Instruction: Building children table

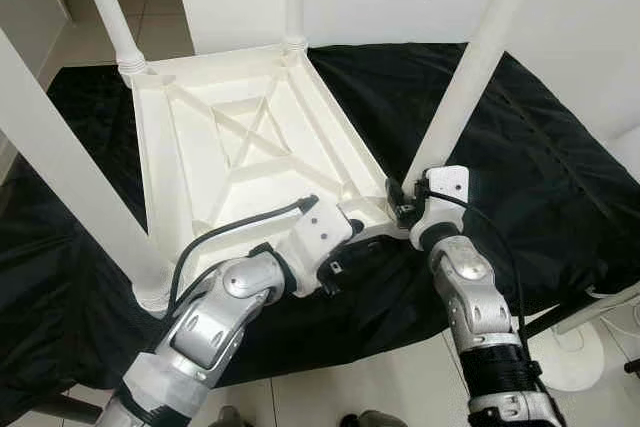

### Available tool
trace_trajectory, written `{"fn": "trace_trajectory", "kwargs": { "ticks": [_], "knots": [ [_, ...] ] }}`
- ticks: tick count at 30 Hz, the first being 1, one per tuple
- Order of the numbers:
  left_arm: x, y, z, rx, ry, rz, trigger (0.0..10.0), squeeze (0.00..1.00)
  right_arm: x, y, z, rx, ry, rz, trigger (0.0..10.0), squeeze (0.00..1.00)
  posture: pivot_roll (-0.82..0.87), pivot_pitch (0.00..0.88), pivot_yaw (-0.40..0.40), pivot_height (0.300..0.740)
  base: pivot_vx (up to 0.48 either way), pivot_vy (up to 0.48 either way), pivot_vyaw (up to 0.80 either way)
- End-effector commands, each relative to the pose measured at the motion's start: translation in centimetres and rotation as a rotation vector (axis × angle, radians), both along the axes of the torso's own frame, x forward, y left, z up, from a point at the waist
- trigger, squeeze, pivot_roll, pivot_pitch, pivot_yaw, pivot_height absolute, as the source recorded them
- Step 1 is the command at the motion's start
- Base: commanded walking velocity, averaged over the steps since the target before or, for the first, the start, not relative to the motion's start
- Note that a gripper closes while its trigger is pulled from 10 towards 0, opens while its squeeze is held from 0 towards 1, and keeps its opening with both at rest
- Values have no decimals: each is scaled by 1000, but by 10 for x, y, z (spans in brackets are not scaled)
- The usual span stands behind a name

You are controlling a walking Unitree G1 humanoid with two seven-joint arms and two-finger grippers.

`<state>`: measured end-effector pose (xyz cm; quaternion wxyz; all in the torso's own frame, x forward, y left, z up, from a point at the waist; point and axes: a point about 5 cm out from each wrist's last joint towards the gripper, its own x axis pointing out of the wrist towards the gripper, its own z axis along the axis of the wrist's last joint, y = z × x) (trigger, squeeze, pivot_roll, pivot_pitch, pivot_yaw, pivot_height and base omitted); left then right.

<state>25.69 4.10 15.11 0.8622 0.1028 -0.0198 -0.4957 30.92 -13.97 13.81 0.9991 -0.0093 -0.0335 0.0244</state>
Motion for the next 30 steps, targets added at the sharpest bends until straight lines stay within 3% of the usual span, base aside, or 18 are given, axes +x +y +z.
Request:
{"fn": "trace_trajectory", "kwargs": {
  "ticks": [1, 2, 10, 11, 23, 24, 25, 30],
  "knots": [
    [-2, -4, -2, 19, 2, -56, 10000, 0, -6, 6, -8, -2, 38, -56, 10000, 0, -100, 38, -10, 740, 0, 0, 0],
    [-2, -5, -2, 17, 3, -58, 10000, 0, -8, 18, -9, 19, 45, -38, 10000, 0, -101, 37, -10, 740, 0, 0, 0],
    [-3, -6, -2, 15, 4, -64, 10000, 0, -10, 33, -5, 46, 43, 34, 10000, 0, -103, 34, -10, 740, 0, 0, 0],
    [-2, -6, -2, 14, 0, -61, 10000, 0, -11, 32, -6, 56, 49, 26, 10000, 1000, -99, 30, -14, 740, 0, 0, 0],
    [-3, -8, -2, -3, 1, -41, 10000, 0, -12, 21, -1, 59, 28, 56, 10000, 1000, -100, 37, -44, 740, 0, 0, 0],
    [-3, -8, -2, -7, 2, -38, 10000, 0, -13, 18, -1, 51, 28, 89, 10000, 318, -102, 37, -46, 740, 0, 0, 0],
    [-3, -8, -2, -8, 1, -35, 10000, 0, -15, 16, 0, 44, 27, 121, 10000, 0, -102, 37, -48, 740, 0, 0, 0],
    [-1, -8, -1, -12, -1, -31, 10000, 0, -19, 6, 0, 19, 21, 199, 10000, 0, -105, 39, -45, 740, 0, 0, 0]
  ]
}}
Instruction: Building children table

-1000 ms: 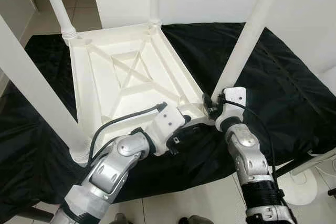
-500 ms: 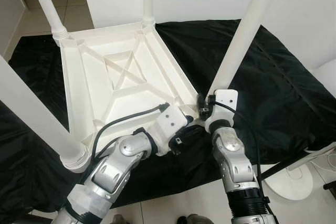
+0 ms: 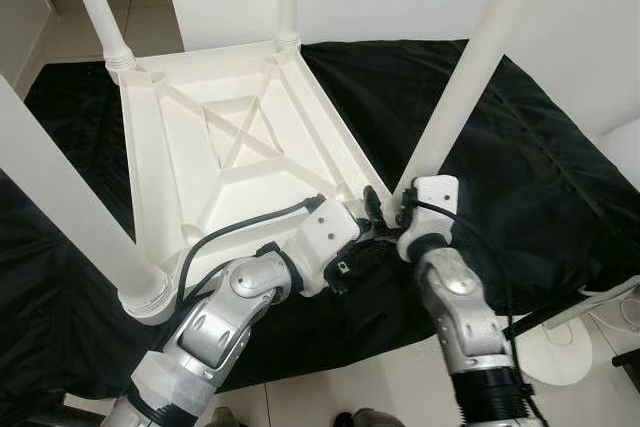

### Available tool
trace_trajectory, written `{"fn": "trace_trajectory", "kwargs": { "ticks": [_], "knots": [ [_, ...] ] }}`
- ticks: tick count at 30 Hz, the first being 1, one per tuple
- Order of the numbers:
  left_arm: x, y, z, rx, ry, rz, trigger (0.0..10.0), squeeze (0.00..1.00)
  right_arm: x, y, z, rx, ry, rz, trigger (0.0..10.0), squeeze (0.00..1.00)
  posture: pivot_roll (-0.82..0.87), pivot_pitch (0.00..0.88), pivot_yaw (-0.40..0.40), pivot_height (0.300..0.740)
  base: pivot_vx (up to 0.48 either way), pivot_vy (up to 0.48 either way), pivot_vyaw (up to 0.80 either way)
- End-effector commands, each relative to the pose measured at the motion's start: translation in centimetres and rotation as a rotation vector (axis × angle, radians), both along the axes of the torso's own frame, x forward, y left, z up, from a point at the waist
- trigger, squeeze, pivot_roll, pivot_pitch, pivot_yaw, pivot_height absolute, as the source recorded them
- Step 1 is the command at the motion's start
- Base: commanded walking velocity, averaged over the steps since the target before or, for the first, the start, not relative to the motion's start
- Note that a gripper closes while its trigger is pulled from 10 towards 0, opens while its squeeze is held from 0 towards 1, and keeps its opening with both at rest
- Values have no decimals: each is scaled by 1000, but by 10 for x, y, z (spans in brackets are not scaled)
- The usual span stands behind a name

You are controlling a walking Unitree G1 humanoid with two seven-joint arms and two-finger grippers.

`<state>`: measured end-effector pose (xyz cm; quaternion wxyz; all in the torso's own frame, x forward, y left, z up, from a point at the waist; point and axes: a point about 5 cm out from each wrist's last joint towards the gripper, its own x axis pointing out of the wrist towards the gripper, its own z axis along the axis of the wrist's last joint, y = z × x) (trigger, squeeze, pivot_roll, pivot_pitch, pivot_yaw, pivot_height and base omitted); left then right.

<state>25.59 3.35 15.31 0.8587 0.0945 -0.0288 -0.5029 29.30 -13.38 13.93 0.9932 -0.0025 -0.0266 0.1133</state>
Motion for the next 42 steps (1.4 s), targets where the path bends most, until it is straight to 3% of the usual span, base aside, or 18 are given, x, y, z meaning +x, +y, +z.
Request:
{"fn": "trace_trajectory", "kwargs": {
  "ticks": [1, 3, 4, 9, 10, 20, 21, 22, 23, 24, 36, 37, 39, 40, 42],
  "knots": [
    [1, -1, -2, 10, 3, -12, 10000, 0, -3, -6, 0, -16, -3, 54, 10000, 0, -103, 42, -44, 740, 0, 0, 0],
    [2, -1, -1, 9, 2, -11, 10000, 0, -4, -11, 1, -47, -16, 86, 10000, 0, -104, 43, -39, 740, 0, 0, 0],
    [2, 0, 0, 10, 0, -12, 10000, 0, -4, -23, 1, -93, -22, 149, 10000, 0, -104, 46, -32, 740, 0, 0, 0],
    [2, 1, -1, 15, 1, -16, 10000, 0, -1, -32, 1, -133, -24, 203, 10000, 0, -108, 51, -19, 740, 0, 0, 0],
    [1, 1, -1, 21, 2, -23, 10000, 0, 5, -37, 5, -171, -26, 269, 10000, 0, -109, 58, -13, 740, 0, 0, 0],
    [3, 2, 1, 25, -2, -29, 10000, 0, 18, -33, 5, -250, 2, 427, 10000, 0, -106, 63, -5, 740, 0, 0, 0],
    [3, 2, 1, 25, -3, -29, 10000, 0, 21, -32, 3, -255, 9, 437, 7059, 0, -106, 61, -3, 740, 0, 0, 0],
    [3, 2, 1, 25, -3, -29, 10000, 0, 21, -32, 3, -255, 9, 437, 7059, 0, -106, 61, -3, 740, 0, 0, 0],
    [3, 2, 1, 26, -5, -30, 10000, 0, 24, -31, -1, -262, 26, 452, 2431, 0, -104, 60, -4, 740, 0, 0, 0],
    [3, 2, 1, 25, -6, -30, 10000, 0, 24, -30, -2, -269, 26, 463, 0, 0, -102, 58, -7, 740, 0, 0, 0],
    [3, 1, 1, 20, -6, -16, 10000, 0, 24, -34, -6, -241, 36, 491, 0, 0, -95, 59, -25, 740, 0, 0, 0],
    [3, 1, 1, 17, -5, -12, 10000, 0, 24, -33, -7, -239, 35, 480, 6118, 0, -93, 64, -31, 740, 0, 0, 0],
    [3, 1, 1, 17, -5, -12, 10000, 0, 24, -33, -7, -239, 35, 480, 6118, 0, -93, 64, -31, 740, 0, 0, 0],
    [3, 2, 1, 15, -4, -9, 10000, 0, 24, -32, -7, -231, 29, 467, 10000, 0, -95, 66, -31, 740, 0, 0, 0],
    [2, 2, 0, 15, -1, -7, 10000, 0, 25, -31, -7, -230, 22, 417, 10000, 0, -96, 67, -31, 740, 0, 0, 0]
  ]
}}
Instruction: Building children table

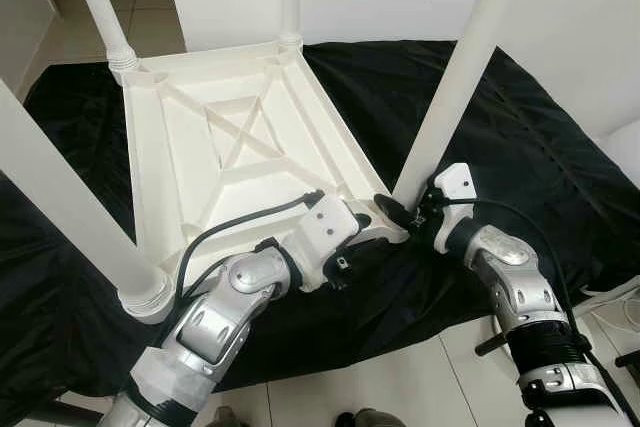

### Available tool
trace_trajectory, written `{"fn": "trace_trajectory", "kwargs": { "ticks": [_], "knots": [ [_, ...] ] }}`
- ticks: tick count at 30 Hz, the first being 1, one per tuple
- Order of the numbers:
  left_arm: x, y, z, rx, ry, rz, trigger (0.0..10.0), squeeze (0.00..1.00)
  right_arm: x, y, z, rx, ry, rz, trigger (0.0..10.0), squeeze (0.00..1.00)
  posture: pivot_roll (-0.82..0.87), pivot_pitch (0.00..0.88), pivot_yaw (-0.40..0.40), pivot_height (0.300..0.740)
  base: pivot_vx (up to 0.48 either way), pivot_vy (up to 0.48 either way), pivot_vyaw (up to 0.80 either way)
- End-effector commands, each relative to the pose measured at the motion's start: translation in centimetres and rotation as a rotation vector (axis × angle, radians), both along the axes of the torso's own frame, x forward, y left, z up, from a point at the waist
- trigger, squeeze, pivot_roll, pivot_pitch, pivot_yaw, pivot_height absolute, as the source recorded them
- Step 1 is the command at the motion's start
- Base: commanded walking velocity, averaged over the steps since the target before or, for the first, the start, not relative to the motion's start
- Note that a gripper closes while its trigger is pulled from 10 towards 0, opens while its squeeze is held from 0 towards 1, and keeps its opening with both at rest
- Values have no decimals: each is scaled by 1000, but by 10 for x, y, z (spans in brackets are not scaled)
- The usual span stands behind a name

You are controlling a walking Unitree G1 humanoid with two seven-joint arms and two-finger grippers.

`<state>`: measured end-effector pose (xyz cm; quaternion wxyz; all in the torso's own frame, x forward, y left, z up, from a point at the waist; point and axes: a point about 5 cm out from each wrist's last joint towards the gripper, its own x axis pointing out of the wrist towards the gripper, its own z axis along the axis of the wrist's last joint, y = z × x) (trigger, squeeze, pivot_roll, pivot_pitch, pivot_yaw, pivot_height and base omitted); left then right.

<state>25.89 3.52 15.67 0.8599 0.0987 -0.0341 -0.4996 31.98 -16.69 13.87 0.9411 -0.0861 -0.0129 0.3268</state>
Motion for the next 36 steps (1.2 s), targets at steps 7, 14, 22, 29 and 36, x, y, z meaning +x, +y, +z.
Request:
{"fn": "trace_trajectory", "kwargs": {
  "ticks": [7, 14, 22, 29, 36],
  "knots": [
    [-3, -2, -4, 10, 18, -17, 10000, 0, -3, -2, -16, 4, 41, -314, 10000, 0, -103, 73, -34, 740, 0, 0, 0],
    [-4, -4, -5, 6, 23, -23, 10000, 0, -11, 3, -24, 65, 75, -496, 10000, 0, -104, 69, -26, 740, 0, 0, 0],
    [-4, 0, -6, 30, 15, -31, 10000, 0, -26, 26, -31, 71, 45, -686, 10000, 0, -90, 72, -21, 740, 0, 0, 0],
    [-3, 4, -7, 42, 20, -16, 10000, 0, -31, 39, -30, 101, 60, -706, 10000, 0, -89, 86, -15, 740, 0, 0, 0],
    [-4, 3, -7, 46, 17, -24, 10000, 0, -36, 36, -25, 151, 37, -639, 10000, 1000, -93, 85, -15, 740, 0, 0, 0]
  ]
}}
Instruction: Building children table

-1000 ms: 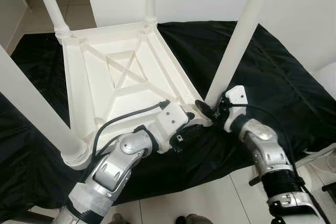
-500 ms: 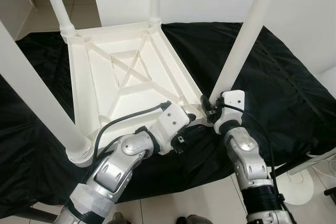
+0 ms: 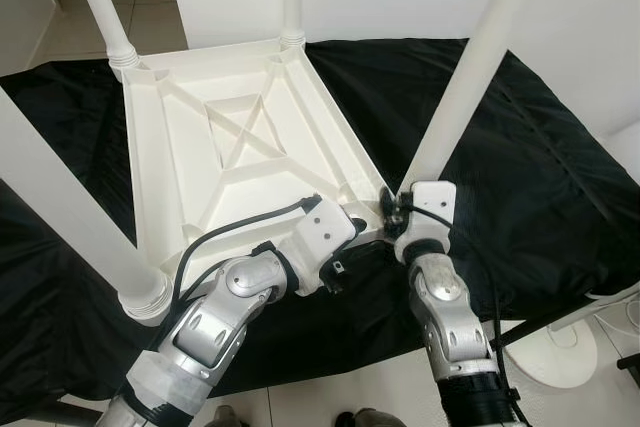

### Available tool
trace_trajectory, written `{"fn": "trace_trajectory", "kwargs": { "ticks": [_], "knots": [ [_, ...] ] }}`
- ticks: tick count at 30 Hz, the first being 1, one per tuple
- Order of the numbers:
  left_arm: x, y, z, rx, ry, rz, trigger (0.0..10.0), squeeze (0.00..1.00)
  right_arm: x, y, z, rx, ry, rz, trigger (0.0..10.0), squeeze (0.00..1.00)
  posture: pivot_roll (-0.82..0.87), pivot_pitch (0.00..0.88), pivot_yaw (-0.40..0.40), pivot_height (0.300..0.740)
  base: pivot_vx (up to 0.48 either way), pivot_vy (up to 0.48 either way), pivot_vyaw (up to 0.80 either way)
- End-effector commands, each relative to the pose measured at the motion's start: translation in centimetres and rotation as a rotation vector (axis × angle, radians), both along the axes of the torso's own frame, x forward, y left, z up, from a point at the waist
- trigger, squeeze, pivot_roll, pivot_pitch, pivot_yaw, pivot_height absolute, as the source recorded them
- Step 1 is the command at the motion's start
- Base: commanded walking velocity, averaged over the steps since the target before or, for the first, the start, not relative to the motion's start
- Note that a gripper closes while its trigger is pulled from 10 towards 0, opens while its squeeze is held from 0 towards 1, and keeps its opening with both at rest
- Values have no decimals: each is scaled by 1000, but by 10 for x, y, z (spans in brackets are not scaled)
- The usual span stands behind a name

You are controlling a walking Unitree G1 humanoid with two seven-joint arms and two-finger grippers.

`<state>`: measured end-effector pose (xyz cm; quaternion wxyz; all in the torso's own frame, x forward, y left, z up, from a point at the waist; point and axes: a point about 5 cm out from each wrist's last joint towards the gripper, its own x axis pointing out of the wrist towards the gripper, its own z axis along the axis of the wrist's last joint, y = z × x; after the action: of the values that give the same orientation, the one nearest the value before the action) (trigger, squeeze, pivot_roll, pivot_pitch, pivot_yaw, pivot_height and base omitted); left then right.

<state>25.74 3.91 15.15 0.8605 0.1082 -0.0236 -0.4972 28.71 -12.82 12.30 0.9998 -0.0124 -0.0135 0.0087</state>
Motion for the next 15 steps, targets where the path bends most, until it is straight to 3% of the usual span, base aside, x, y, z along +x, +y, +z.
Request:
{"fn": "trace_trajectory", "kwargs": {
  "ticks": [1, 7, 8, 10, 11, 13, 15],
  "knots": [
    [-2, -1, -2, 19, 10, -32, 10000, 0, -4, -3, -9, 5, 43, 11, 10000, 1000, -93, 85, -15, 740, 0, 0, 0],
    [-2, -2, -2, 19, 3, -35, 10000, 0, -6, -16, -7, -15, 35, 152, 10000, 1000, -103, 73, -10, 740, 0, 0, 0],
    [-1, -3, -2, 21, 0, -37, 10000, 0, -7, -21, -6, -25, 36, 203, 10000, 0, -104, 69, -10, 740, 0, 0, 0],
    [-1, -3, -2, 23, -2, -38, 10000, 0, -8, -25, -6, -33, 36, 235, 10000, 0, -104, 69, -10, 740, 0, 0, 0],
    [0, -3, -1, 26, -7, -38, 10000, 0, -9, -31, -5, -43, 42, 307, 10000, 0, -104, 67, -10, 740, 0, 0, 0],
    [0, -3, -1, 26, -7, -38, 10000, 0, -9, -31, -5, -43, 42, 307, 10000, 0, -104, 67, -10, 740, 0, 0, 0],
    [3, -1, 0, 27, -17, -27, 10000, 0, -7, -41, -3, -116, 44, 493, 10000, 0, -104, 66, -3, 740, 0, 0, 0]
  ]
}}
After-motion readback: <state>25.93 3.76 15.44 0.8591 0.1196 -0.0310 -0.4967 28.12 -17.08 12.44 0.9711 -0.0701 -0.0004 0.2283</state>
